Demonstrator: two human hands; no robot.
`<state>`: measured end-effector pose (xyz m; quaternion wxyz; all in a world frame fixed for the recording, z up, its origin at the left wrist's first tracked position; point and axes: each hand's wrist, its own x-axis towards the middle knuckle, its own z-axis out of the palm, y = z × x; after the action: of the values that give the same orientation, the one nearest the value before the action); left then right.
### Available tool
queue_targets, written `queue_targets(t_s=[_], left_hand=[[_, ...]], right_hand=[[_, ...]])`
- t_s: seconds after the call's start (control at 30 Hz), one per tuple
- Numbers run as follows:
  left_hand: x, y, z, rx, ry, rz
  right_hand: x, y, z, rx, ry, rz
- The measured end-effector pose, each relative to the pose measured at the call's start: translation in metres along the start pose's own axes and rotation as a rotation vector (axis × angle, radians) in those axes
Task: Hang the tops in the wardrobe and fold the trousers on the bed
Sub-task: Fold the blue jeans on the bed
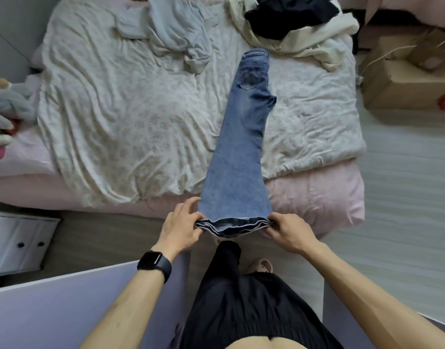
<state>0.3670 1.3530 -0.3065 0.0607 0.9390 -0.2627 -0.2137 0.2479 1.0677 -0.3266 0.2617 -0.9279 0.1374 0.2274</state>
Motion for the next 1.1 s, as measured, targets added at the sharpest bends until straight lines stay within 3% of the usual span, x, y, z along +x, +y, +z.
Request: queue_targets(t_s=[0.13, 0.23, 0.3, 0.43, 0.6, 0.7, 0.93, 1.1], left_hand=[[0.006, 0.007, -0.010, 0.334, -0.365, 0.129], [0.013, 0.017, -0.017, 0.290, -0.539, 0.073], [0.020, 0.016, -0.028, 0.176, -0.574, 0.011], [0.040, -0.003, -0.042, -0.019, -0.437, 0.010], [0.087, -0.023, -0.050, -0.442, -0.176, -0.070], [0.131, -0.014, -0.074, -0.550, -0.008, -0.079], [0.262, -0.001, -0.126, -0.555, 0.158, -0.017], [0.347, 0.001, -0.144, -0.494, 0.211, -0.009]], right_hand=[[0.006, -0.012, 0.000, -0.036, -0.443, -0.010], [0.011, -0.023, 0.003, 0.009, -0.719, -0.010], [0.015, -0.029, -0.007, -0.002, -0.742, -0.020], [0.025, -0.021, -0.039, -0.035, -0.519, -0.052], [0.055, -0.002, -0.081, 0.158, 0.028, -0.037], [0.087, -0.005, -0.104, 0.244, 0.294, -0.008], [0.181, -0.018, -0.158, 0.405, 0.542, 0.106], [0.252, -0.013, -0.196, 0.374, 0.546, 0.184]])
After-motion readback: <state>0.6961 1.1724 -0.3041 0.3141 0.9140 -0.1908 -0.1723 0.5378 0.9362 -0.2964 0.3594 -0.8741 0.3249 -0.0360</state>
